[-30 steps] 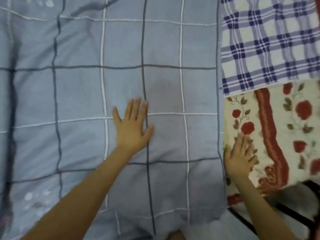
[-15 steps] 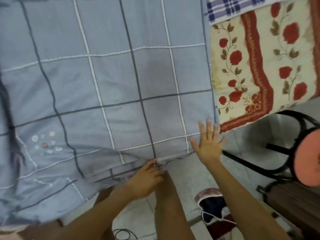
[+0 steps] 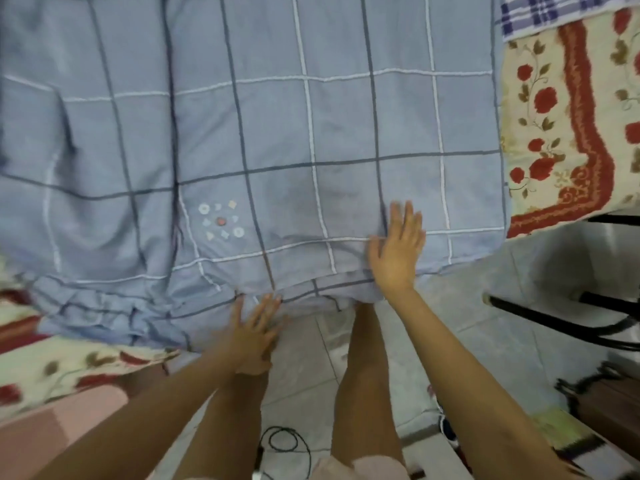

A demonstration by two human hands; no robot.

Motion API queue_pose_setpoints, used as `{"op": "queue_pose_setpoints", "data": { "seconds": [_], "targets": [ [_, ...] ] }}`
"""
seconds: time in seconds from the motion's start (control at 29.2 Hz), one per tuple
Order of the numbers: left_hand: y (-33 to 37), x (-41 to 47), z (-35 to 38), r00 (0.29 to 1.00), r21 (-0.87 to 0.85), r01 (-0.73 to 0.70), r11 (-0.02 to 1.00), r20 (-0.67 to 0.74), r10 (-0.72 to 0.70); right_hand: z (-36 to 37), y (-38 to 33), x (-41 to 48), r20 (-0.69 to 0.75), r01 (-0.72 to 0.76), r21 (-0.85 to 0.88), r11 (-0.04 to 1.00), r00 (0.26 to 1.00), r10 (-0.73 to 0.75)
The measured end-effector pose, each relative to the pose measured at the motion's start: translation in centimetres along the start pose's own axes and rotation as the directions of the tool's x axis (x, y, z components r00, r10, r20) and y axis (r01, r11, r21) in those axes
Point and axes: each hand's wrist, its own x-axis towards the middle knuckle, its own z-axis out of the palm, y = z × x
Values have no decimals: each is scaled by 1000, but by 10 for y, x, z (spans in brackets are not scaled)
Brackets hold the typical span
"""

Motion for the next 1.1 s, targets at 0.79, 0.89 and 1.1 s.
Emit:
{"op": "queue_pose_setpoints", "data": {
  "seconds": [0.79, 0.89, 1.1],
  "targets": [
    [-239, -133, -21, 104, -842, -457, -286, 268, -958, 68, -268, -73, 388, -219, 681, 699, 917, -90],
    [-207, -109, -47, 0, -881, -23, 473, -473, -881, 52, -289, -42, 291, -239, 797, 556, 957, -7],
    [-108, -59, -88, 879, -260, 271, 927, -325, -348, 34, -292, -1, 349, -356, 812, 461, 931, 105]
  ]
}}
